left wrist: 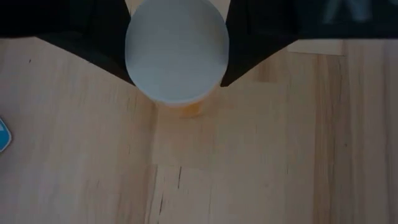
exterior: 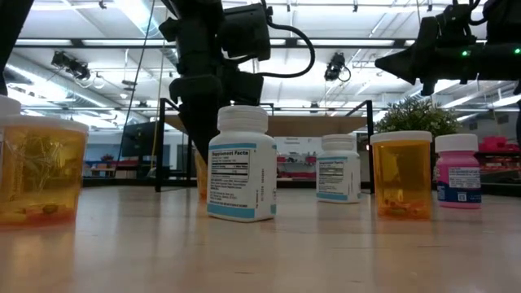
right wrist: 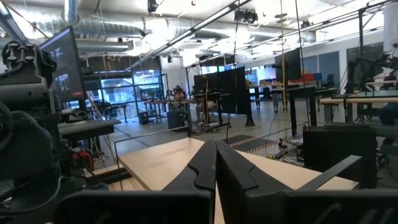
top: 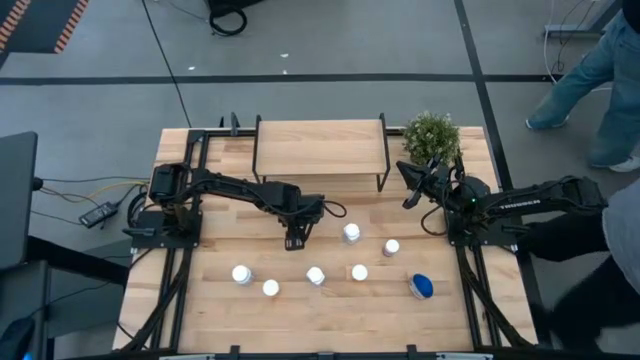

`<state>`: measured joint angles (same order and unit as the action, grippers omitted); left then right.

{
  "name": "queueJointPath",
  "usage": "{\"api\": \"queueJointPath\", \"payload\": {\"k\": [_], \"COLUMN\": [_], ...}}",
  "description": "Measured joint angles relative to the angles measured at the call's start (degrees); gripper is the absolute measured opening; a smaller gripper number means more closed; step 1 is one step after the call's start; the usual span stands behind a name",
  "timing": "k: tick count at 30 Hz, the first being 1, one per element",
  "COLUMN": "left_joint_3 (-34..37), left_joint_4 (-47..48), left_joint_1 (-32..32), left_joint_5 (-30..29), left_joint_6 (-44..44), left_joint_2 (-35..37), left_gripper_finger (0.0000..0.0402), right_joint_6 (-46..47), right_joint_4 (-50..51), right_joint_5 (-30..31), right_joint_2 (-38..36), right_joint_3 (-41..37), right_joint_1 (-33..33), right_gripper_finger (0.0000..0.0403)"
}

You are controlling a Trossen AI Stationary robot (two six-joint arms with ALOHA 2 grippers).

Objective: Pick and place medicine bottles onto shelf by color
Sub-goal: Put the top yellow pill bottle on the shelf

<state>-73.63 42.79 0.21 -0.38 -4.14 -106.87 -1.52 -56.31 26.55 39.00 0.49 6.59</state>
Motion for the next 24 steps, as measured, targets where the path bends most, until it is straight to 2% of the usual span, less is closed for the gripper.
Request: {"api": "queueJointPath", "payload": {"k": [7, 12, 18, 24], "left_joint_3": [0.0, -1.1, -7.5, -17.6], "left_joint_4": [1.0, 4.8, 13.2, 25.2], "left_joint_1": [0.0, 0.3, 1.8, 3.9], "left_joint_5": [-0.2, -2.3, -3.0, -9.7], "left_joint_6": [-1.2, -1.3, 0.0, 3.0], "left_joint_2": [0.8, 3.4, 5.9, 7.0], "left_gripper_finger": [0.0227, 0.0203, 0.0202, 0.0233], "right_joint_6": [0.0, 0.0, 0.0, 0.0], "right_joint_4": [0.0, 0.0, 0.0, 0.0], "right_joint_5": [0.0, 0.0, 0.0, 0.0], "right_joint_2": [0.0, 0.0, 0.0, 0.0], "right_joint_3": [0.0, 0.0, 0.0, 0.0], "right_joint_1": [0.0, 0.0, 0.0, 0.0], "right_gripper_finger": [0.0010, 0.0010, 0.0010, 0.0010]}}
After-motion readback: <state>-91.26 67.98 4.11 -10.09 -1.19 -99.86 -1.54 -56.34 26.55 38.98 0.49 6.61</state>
